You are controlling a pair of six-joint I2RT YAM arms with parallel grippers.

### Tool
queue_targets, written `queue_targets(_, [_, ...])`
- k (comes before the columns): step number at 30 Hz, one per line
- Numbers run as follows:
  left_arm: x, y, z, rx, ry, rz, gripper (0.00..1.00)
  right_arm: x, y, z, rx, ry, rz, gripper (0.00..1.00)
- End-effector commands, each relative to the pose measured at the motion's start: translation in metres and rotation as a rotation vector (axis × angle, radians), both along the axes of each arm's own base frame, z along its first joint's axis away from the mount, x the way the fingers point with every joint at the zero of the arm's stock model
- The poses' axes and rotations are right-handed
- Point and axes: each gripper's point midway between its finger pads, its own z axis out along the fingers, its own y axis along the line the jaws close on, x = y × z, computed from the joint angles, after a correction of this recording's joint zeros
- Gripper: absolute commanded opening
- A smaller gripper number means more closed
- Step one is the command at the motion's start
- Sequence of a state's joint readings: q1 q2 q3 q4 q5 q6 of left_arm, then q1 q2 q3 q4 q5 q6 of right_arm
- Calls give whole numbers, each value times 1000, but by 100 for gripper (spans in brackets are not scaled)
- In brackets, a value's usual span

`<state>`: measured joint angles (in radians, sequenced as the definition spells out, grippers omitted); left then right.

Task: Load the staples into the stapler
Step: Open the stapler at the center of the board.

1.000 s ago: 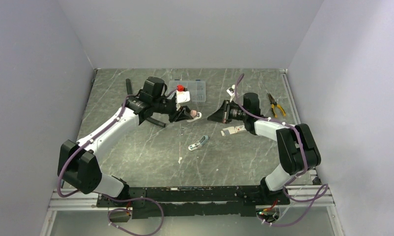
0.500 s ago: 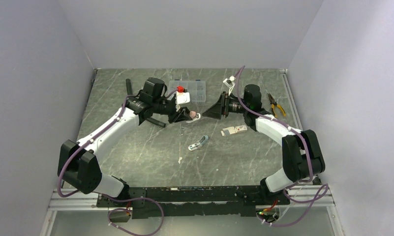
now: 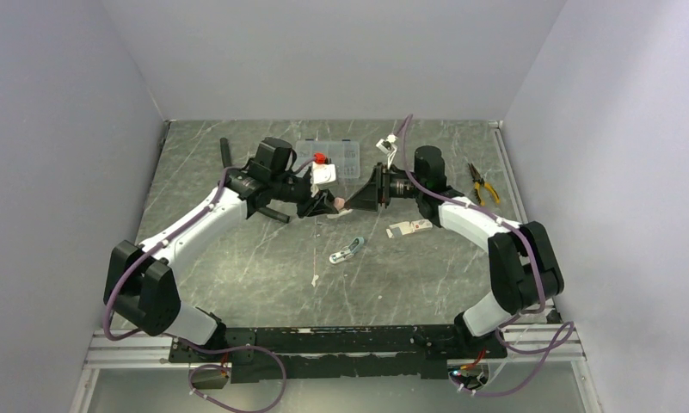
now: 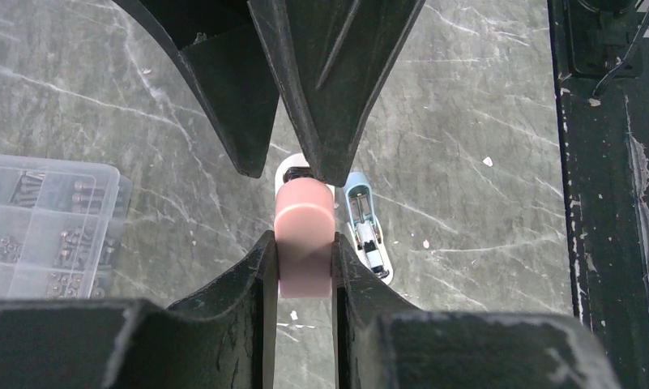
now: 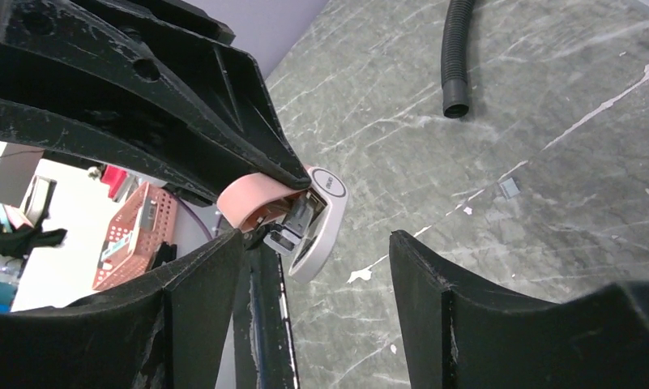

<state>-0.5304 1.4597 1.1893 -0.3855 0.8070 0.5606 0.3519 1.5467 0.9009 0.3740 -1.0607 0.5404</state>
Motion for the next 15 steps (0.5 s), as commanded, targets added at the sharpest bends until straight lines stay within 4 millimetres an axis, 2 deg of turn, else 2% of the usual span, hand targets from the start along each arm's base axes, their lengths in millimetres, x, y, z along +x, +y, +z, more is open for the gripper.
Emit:
queue_targets(1, [0,-6,18,-34,-35,-26,3,8,3,2,-6,-31,13,68])
queue_targets(12, [-4,-5,22,-41,-42,-41,3,12,5,-9,-17,11,6,63])
queue_targets(15, [-5,-6,26,-46,-47,-51,3,16,5,-19,-45,43,-12,61])
